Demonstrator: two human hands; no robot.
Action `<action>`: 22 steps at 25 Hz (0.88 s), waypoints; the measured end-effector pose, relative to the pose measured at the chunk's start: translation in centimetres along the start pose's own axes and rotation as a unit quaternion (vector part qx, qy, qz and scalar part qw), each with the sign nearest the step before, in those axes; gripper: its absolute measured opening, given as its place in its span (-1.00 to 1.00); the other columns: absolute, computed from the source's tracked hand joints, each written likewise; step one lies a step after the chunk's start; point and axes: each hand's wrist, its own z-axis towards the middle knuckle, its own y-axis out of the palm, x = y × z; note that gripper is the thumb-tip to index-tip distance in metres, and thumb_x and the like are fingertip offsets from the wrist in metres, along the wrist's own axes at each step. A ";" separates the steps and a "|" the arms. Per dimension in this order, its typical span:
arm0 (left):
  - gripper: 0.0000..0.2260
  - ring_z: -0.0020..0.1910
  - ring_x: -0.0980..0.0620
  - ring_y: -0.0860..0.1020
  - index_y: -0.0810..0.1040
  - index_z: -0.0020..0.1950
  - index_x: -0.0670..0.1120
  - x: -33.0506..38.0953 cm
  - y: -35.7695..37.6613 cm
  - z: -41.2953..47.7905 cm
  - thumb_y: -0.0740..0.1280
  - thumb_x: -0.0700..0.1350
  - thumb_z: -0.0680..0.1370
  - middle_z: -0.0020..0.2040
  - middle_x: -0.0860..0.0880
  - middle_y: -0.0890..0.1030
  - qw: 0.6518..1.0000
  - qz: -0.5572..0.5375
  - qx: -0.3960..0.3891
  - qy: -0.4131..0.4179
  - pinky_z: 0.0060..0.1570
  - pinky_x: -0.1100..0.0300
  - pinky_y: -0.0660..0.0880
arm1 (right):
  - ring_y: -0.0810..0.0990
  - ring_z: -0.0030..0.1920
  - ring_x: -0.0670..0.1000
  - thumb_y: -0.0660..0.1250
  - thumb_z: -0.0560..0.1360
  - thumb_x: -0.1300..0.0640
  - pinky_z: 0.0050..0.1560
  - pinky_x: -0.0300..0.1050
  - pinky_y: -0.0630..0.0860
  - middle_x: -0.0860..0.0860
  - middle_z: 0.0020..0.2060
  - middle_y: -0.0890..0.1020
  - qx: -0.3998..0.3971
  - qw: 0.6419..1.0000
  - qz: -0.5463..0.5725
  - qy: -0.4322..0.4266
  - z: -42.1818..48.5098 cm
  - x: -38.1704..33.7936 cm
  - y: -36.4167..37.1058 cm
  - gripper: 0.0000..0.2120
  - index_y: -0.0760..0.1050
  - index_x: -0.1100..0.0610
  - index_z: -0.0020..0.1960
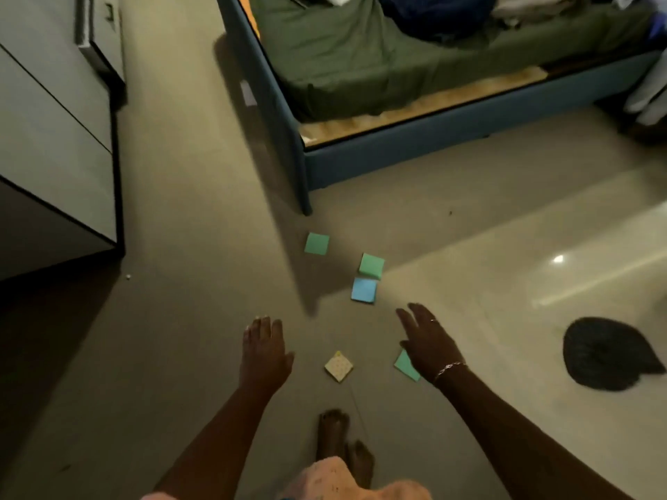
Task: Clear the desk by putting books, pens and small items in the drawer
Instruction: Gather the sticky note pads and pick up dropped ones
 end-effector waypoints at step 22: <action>-0.45 0.29 -0.04 0.35 0.22 0.36 -0.08 5.4 46.2 24.8 0.29 0.15 0.49 0.30 -0.06 0.32 0.987 0.054 -0.152 0.021 0.14 0.11 0.42 | 0.37 0.27 0.15 0.28 0.49 0.15 0.21 -0.04 0.38 0.14 0.30 0.35 -0.165 0.967 -0.028 0.190 14.5 24.7 46.0 -0.52 0.24 0.21 0.36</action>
